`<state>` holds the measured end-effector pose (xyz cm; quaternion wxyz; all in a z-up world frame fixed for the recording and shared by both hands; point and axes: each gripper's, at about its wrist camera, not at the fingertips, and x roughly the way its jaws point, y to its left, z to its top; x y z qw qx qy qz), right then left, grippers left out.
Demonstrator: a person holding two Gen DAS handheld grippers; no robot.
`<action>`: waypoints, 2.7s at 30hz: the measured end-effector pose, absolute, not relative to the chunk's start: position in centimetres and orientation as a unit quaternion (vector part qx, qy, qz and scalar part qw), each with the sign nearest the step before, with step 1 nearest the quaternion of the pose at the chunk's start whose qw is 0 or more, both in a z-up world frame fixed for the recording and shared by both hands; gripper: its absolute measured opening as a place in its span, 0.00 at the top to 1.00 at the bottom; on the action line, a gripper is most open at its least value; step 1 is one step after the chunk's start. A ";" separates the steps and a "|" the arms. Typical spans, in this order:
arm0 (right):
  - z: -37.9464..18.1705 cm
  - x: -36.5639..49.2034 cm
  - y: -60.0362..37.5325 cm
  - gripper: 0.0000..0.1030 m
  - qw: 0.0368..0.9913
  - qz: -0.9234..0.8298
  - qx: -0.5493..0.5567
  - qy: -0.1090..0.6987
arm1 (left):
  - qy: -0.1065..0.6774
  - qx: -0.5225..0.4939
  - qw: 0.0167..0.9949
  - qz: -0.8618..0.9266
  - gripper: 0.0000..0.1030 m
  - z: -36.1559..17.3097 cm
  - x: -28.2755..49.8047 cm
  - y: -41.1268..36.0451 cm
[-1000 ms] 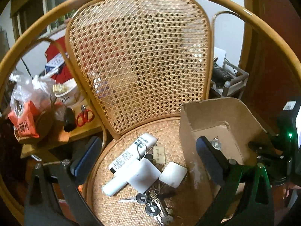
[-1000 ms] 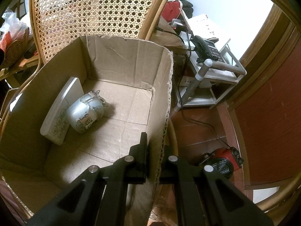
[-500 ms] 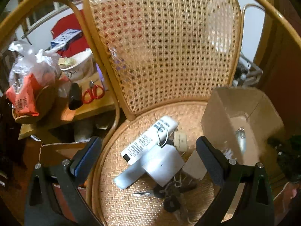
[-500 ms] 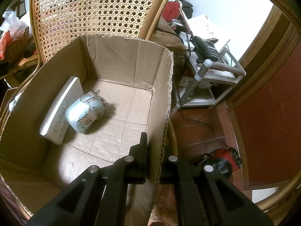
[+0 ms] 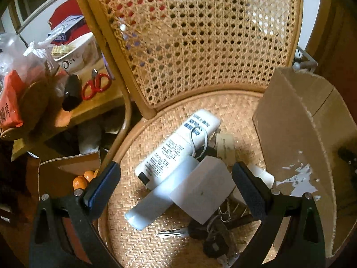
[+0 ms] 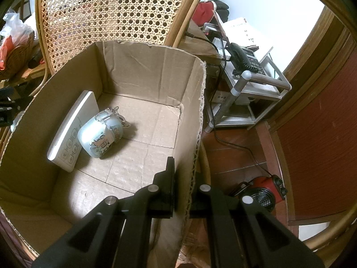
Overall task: Organize rigid objects
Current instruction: 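Return the left tool to the seat toward the white charger, then grasp the white charger with the left tool and lift it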
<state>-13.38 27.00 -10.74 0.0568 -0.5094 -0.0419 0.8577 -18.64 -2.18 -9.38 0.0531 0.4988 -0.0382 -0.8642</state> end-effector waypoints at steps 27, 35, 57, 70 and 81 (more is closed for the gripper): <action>-10.7 -13.5 26.8 0.92 0.059 0.857 -0.510 -0.044 | -0.086 0.546 -0.015 -0.833 0.48 -11.9 -18.7 0.9; -10.8 -13.4 26.8 0.92 0.060 0.856 -0.511 -0.042 | -0.083 0.554 -0.026 -0.828 0.57 -11.7 -18.4 0.7; -10.8 -13.6 26.6 0.92 0.062 0.856 -0.512 -0.043 | -0.020 0.566 -0.009 -0.824 0.72 -10.4 -17.1 0.7; -10.8 -13.6 26.6 0.92 0.063 0.856 -0.511 -0.044 | -0.020 0.578 0.005 -0.816 0.74 -12.4 -17.9 1.5; -10.8 -13.7 26.5 0.92 0.064 0.855 -0.512 -0.044 | -0.032 0.507 0.050 -0.860 0.75 -7.8 -16.1 0.4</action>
